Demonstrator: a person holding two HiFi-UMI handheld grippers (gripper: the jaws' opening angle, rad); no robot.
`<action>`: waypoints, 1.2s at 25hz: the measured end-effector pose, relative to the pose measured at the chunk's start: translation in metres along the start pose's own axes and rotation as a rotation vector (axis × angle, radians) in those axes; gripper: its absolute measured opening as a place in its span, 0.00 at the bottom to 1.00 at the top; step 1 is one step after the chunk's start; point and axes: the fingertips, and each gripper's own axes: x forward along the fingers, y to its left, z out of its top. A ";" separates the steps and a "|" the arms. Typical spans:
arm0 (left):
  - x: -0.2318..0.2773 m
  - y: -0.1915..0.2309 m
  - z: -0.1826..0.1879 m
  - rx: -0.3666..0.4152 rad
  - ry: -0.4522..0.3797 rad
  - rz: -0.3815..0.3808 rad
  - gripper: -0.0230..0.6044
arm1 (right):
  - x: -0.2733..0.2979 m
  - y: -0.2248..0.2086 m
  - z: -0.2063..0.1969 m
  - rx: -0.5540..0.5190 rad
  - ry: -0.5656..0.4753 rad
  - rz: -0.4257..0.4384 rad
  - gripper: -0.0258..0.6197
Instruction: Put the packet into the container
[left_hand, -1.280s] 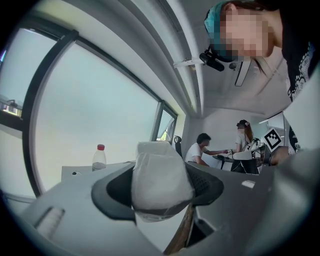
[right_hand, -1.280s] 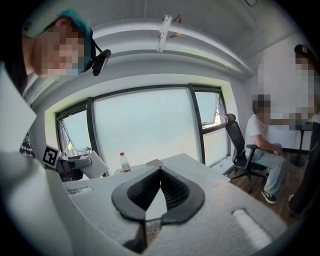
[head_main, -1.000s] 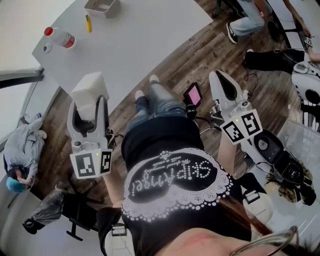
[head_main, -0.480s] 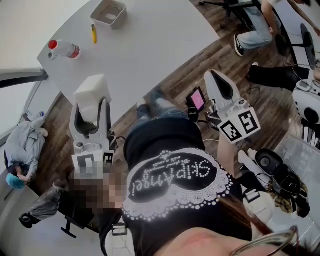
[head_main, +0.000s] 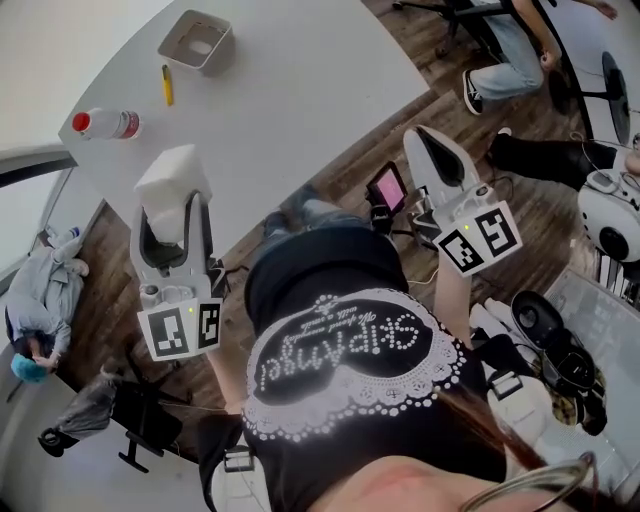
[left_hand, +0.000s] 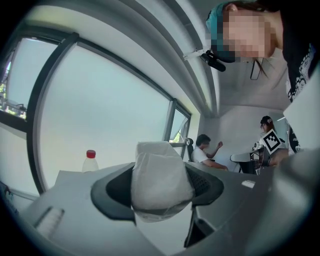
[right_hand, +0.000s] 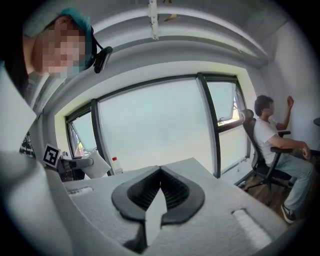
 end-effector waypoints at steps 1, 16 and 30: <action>0.002 -0.001 0.000 -0.001 -0.001 0.006 0.49 | 0.002 -0.003 0.001 0.001 0.001 0.006 0.03; 0.027 -0.010 -0.008 -0.036 -0.020 0.063 0.49 | 0.028 -0.040 0.002 -0.002 0.022 0.043 0.03; 0.019 0.019 0.008 -0.026 -0.017 0.058 0.49 | 0.039 -0.003 0.010 -0.003 0.026 0.054 0.03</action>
